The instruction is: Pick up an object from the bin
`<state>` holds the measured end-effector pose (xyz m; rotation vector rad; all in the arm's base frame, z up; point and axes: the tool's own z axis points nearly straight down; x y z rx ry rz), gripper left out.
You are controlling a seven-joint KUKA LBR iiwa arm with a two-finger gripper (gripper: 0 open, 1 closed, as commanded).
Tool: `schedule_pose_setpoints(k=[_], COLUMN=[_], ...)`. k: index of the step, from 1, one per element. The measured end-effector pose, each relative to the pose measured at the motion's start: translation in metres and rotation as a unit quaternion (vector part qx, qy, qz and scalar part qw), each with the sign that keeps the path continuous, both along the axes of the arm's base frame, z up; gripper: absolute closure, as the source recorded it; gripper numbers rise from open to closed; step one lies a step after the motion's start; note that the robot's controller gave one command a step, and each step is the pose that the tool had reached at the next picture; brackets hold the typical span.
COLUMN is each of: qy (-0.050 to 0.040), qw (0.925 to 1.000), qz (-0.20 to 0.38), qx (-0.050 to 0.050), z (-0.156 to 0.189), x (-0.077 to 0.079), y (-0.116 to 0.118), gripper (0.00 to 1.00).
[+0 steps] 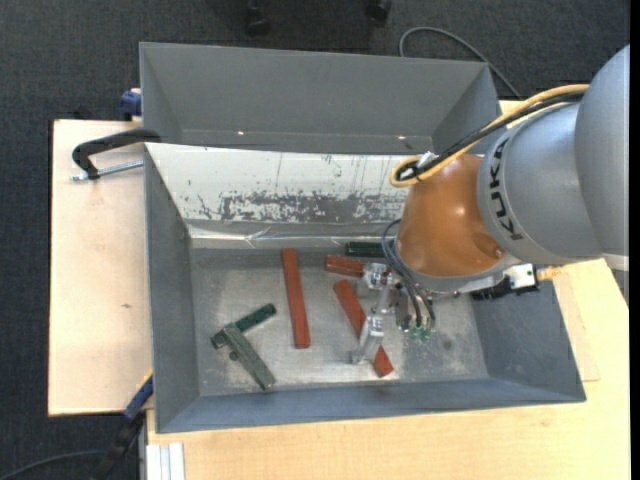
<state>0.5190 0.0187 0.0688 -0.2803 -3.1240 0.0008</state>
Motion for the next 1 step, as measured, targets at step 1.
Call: schedule_pose_setpoints(k=[1], qy=[-0.0025], qw=[1.0000], qz=[0.000], qx=[0.001], z=[0.0006], x=[0.0007], y=[0.0010], gripper=[0.00])
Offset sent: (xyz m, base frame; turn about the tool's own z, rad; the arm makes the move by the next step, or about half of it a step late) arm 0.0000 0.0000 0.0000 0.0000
